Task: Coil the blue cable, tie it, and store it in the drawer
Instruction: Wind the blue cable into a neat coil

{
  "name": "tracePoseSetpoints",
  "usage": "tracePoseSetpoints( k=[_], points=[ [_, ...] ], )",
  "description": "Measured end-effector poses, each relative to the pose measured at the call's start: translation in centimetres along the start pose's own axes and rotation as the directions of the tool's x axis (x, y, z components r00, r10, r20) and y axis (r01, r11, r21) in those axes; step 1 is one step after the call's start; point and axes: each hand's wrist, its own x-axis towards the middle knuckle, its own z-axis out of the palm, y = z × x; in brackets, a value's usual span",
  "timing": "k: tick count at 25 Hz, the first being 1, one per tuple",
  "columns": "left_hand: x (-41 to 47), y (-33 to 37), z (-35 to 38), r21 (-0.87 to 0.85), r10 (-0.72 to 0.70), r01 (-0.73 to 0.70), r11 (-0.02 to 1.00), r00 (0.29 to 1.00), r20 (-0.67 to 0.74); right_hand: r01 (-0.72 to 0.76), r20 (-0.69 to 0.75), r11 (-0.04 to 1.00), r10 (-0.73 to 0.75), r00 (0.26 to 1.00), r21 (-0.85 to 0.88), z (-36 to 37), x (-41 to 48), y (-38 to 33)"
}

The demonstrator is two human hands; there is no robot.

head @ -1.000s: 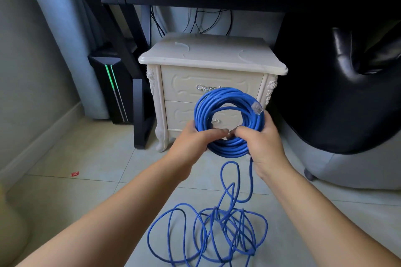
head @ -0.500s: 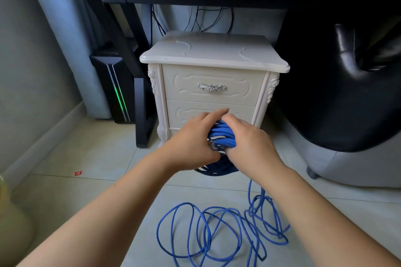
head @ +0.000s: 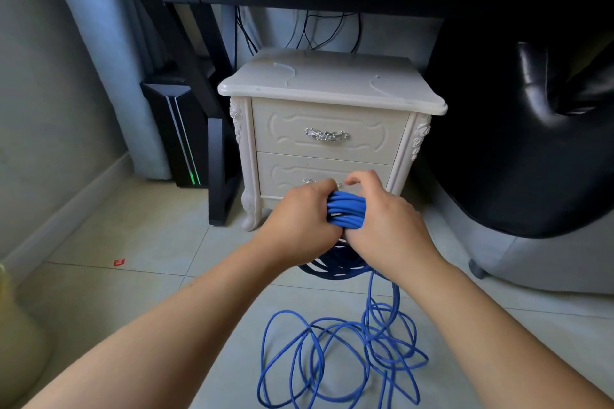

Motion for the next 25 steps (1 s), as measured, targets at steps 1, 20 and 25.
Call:
tracePoseSetpoints(
  k=[1, 20, 25],
  points=[
    [0.1, -0.1, -0.1, -0.051, -0.011, 0.01, 0.999, 1.0, -0.022, -0.041, -0.001, 0.995, 0.041, 0.999, 0.095, -0.2, 0.1, 0.3],
    [0.4, -0.5, 0.0, -0.813, -0.222, 0.337, 0.475, 0.94, 0.26, -0.217, -0.078, 0.525, 0.481, 0.873, 0.823, 1.0, 1.5, 1.9],
    [0.3, -1.0, -1.6, -0.815, -0.092, 0.36, 0.455, 0.929, 0.359, -0.267, -0.019, 0.537, 0.468, 0.883, 0.8, 0.8, 2.0, 2.8]
  ],
)
